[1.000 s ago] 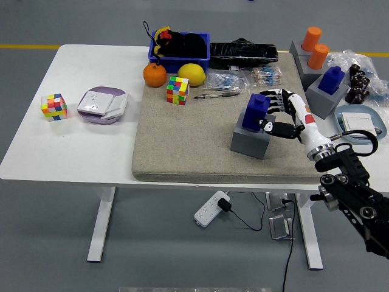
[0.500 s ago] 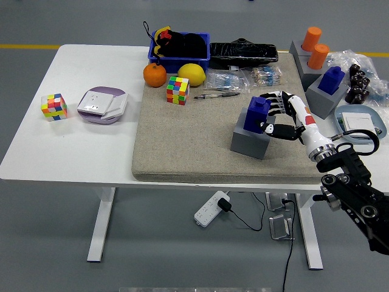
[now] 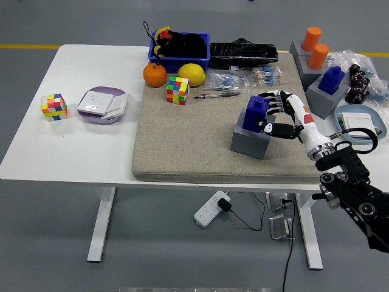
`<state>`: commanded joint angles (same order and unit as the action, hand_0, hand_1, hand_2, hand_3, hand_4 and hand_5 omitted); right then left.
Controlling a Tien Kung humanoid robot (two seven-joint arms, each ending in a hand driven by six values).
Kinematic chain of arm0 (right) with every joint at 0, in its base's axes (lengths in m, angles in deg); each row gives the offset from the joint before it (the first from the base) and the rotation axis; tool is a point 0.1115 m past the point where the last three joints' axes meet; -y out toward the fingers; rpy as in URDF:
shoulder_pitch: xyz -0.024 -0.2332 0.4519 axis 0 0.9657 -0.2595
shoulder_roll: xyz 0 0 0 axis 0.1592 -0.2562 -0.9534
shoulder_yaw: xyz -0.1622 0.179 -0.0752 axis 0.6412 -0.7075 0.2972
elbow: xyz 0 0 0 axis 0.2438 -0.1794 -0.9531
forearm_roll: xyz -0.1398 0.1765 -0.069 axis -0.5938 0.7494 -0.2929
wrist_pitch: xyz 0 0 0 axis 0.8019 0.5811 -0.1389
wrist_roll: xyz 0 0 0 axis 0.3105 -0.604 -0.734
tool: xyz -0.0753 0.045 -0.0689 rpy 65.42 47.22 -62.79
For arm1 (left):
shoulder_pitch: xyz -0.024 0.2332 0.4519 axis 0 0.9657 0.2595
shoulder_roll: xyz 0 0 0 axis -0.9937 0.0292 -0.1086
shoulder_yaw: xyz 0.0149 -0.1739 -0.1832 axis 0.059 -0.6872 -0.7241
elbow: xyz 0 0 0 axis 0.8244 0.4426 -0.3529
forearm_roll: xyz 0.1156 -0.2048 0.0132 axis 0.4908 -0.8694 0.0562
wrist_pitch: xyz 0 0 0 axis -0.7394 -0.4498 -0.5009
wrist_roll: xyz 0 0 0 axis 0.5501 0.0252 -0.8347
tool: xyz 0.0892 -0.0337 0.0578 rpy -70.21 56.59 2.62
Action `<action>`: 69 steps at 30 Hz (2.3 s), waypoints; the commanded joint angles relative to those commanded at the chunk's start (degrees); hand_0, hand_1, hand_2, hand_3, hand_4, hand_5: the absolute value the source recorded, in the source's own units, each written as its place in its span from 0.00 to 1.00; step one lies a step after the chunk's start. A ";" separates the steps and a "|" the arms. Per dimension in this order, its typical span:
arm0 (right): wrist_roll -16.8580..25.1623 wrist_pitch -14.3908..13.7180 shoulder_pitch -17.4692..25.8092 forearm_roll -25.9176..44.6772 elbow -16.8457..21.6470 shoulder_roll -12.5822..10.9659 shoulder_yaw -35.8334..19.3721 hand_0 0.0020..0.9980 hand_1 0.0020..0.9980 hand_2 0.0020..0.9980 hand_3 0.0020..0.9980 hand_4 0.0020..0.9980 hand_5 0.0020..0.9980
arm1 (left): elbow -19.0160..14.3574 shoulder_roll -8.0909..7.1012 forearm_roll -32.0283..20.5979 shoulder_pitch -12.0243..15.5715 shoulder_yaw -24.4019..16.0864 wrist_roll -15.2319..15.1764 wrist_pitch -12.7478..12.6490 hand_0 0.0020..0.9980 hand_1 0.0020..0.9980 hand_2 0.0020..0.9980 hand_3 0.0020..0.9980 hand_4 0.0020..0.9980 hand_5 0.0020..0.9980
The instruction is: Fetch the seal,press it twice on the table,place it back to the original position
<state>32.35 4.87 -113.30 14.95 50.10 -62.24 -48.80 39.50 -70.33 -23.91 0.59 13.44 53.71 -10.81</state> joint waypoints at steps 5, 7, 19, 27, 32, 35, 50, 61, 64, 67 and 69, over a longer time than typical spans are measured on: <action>-0.15 0.06 -0.15 -0.15 -0.04 -0.45 -0.04 0.56 0.41 0.41 0.43 0.68 0.00 | 0.02 0.00 -0.06 0.07 0.04 0.01 0.00 0.72 0.70 0.69 0.72 0.64 0.22; -0.17 0.09 -0.15 -0.21 -0.06 -0.53 -0.15 0.56 0.41 0.41 0.43 0.68 0.00 | 0.01 0.03 -0.06 0.08 0.06 0.02 0.01 0.72 0.70 0.69 0.72 0.64 0.22; 0.09 0.07 -0.10 -0.19 -0.96 -0.26 0.27 0.56 0.41 0.40 0.43 0.68 0.00 | -0.03 0.09 0.04 0.01 -0.09 -0.01 0.03 0.72 0.70 0.69 0.72 0.64 0.22; 0.42 0.00 -0.16 0.23 -1.53 0.06 0.52 0.56 0.41 0.40 0.43 0.68 0.00 | 0.03 0.08 -0.06 0.05 0.06 0.02 0.05 0.72 0.70 0.69 0.72 0.64 0.22; 0.54 -0.05 -0.36 0.33 -1.56 0.41 0.76 0.56 0.41 0.40 0.43 0.68 0.00 | -0.02 0.07 0.03 -0.01 -0.06 0.00 0.04 0.72 0.70 0.69 0.72 0.64 0.22; 0.58 -0.11 -0.46 0.26 -1.50 0.72 0.67 0.56 0.41 0.40 0.43 0.68 0.00 | -0.04 0.06 0.03 -0.04 -0.06 -0.02 0.03 0.72 0.70 0.69 0.72 0.64 0.22; 1.06 -0.30 -0.28 0.13 -2.80 2.42 -0.60 0.57 0.41 0.41 0.43 0.68 0.00 | 0.02 0.12 -0.04 -0.04 0.06 0.02 0.07 0.72 0.70 0.69 0.72 0.64 0.22; 1.24 -0.24 0.43 0.37 -3.32 2.32 -0.79 0.57 0.41 0.41 0.43 0.68 0.00 | 0.04 0.14 0.01 0.06 -0.05 0.01 0.05 0.72 0.70 0.69 0.72 0.64 0.22; 1.30 -0.23 0.56 0.46 -3.35 2.37 -0.80 0.57 0.42 0.41 0.43 0.69 0.00 | 0.01 0.18 0.08 0.05 -0.17 0.00 0.04 0.72 0.70 0.69 0.72 0.64 0.22; 1.36 -0.28 0.55 0.45 -3.27 2.52 -0.85 0.57 0.42 0.41 0.43 0.69 0.00 | 0.02 0.21 0.03 0.10 -0.11 0.02 0.06 0.72 0.70 0.69 0.72 0.64 0.22; 1.42 -0.31 0.49 0.41 -3.23 2.73 -0.91 0.57 0.42 0.42 0.44 0.69 0.00 | 0.04 0.23 0.00 0.14 -0.06 0.03 0.07 0.72 0.70 0.69 0.72 0.64 0.22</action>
<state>33.77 4.56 -112.81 15.36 46.87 -59.51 -49.70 39.54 -70.10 -23.91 0.73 13.38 53.74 -10.74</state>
